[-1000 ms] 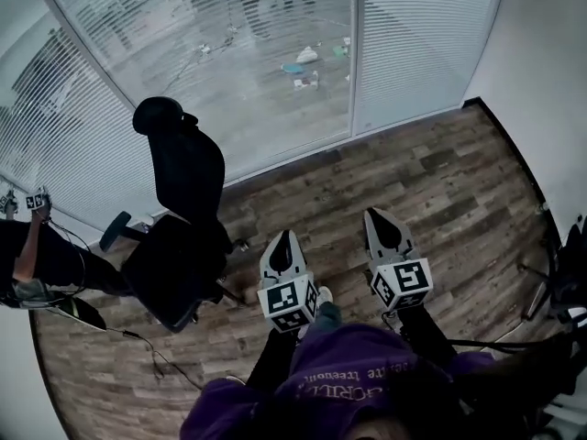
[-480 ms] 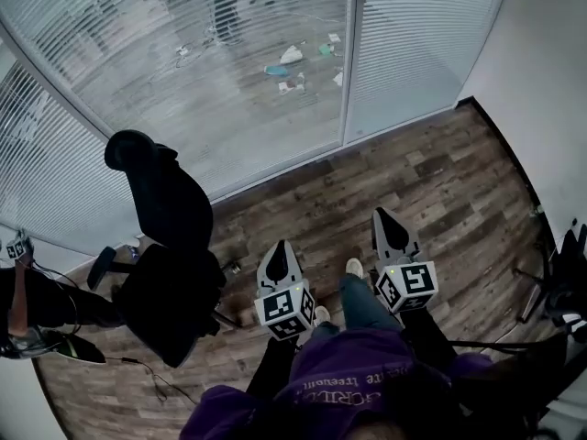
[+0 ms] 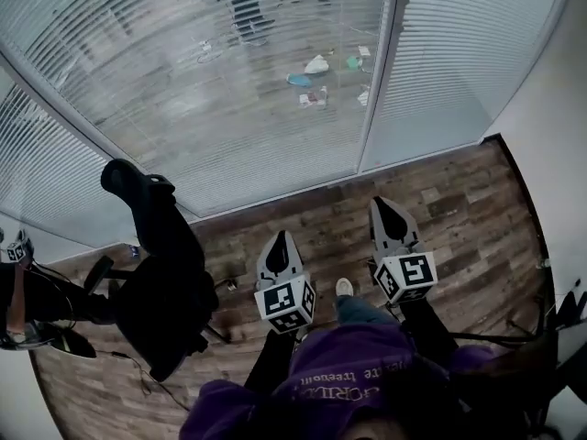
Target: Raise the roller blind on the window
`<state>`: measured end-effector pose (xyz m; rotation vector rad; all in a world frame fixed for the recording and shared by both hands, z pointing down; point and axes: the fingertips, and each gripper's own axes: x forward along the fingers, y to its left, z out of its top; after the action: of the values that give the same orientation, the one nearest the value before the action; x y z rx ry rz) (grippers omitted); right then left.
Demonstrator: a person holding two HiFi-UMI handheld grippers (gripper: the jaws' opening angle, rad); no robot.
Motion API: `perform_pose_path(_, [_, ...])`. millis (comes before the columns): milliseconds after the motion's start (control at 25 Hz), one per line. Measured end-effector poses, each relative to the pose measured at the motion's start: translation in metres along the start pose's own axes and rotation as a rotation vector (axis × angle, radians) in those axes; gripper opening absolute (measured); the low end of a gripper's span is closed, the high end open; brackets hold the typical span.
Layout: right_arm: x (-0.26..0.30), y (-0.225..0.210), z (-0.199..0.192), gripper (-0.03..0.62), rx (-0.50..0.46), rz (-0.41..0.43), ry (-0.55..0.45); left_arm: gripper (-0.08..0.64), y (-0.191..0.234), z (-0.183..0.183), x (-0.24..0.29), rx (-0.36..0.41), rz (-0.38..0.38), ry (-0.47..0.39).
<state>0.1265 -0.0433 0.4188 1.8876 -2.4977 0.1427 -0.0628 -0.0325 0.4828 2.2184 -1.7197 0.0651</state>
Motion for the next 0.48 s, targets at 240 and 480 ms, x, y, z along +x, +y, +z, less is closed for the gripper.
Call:
perform_pose_path(240, [0.043,-0.051,0.01,-0.002,-0.016,0.028,0.007,0.002,-0.033,0.007,0.056,-0.03,0.016,-0.004])
perform_pose_path(480, [0.081,-0.092,0.017,-0.002,-0.001,0.014,-0.011,0.002,-0.038,0.012,0.099,-0.029,0.046,0.011])
